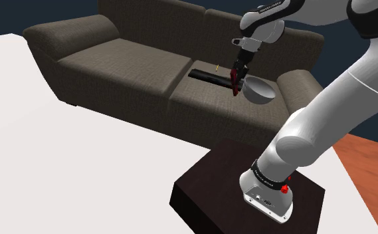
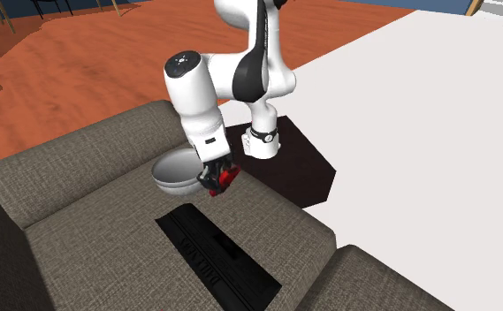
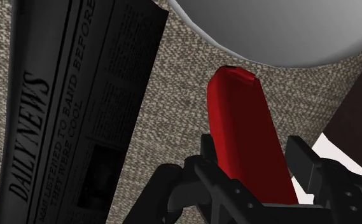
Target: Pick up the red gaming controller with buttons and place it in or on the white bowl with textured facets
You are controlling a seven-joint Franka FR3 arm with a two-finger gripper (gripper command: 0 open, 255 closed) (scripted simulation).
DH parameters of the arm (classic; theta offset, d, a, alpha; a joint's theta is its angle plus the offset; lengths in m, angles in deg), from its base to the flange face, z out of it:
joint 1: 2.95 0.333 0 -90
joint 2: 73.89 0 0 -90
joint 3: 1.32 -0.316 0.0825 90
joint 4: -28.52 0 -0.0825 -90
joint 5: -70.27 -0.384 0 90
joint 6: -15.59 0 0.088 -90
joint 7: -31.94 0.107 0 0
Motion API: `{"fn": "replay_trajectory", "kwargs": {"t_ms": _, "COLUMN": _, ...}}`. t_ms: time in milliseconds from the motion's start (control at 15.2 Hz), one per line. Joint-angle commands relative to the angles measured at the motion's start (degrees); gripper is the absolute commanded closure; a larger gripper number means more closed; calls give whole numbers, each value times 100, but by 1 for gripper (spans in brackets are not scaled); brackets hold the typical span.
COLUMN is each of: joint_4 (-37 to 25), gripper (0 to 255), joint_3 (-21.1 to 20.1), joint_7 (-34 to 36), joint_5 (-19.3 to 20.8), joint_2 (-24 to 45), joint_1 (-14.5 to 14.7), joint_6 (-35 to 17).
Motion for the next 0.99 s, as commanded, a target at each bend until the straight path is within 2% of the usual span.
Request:
{"fn": "replay_trajectory", "kwargs": {"t_ms": 0, "joint_4": -93, "gripper": 255, "joint_3": -27, "joint_7": 49, "joint_5": 34, "joint_2": -63, "joint_1": 0, "joint_6": 144}}
{"fn": "replay_trajectory", "kwargs": {"t_ms": 462, "joint_4": -465, "gripper": 255, "joint_3": -116, "joint_7": 187, "joint_5": 140, "joint_2": -275, "joint_1": -10, "joint_6": 688}}
{"fn": "replay_trajectory", "kwargs": {"t_ms": 528, "joint_4": -390, "gripper": 255, "joint_3": -104, "joint_7": 170, "joint_5": 135, "joint_2": -259, "joint_1": -13, "joint_6": 598}}
{"fn": "replay_trajectory", "kwargs": {"t_ms": 594, "joint_4": -390, "gripper": 0, "joint_3": -104, "joint_7": 170, "joint_5": 135, "joint_2": -259, "joint_1": -13, "joint_6": 598}}
{"fn": "replay_trajectory", "kwargs": {"t_ms": 924, "joint_4": -1072, "gripper": 0, "joint_3": -376, "joint_7": 828, "joint_5": -157, "joint_2": 1008, "joint_1": 319, "joint_6": 890}}
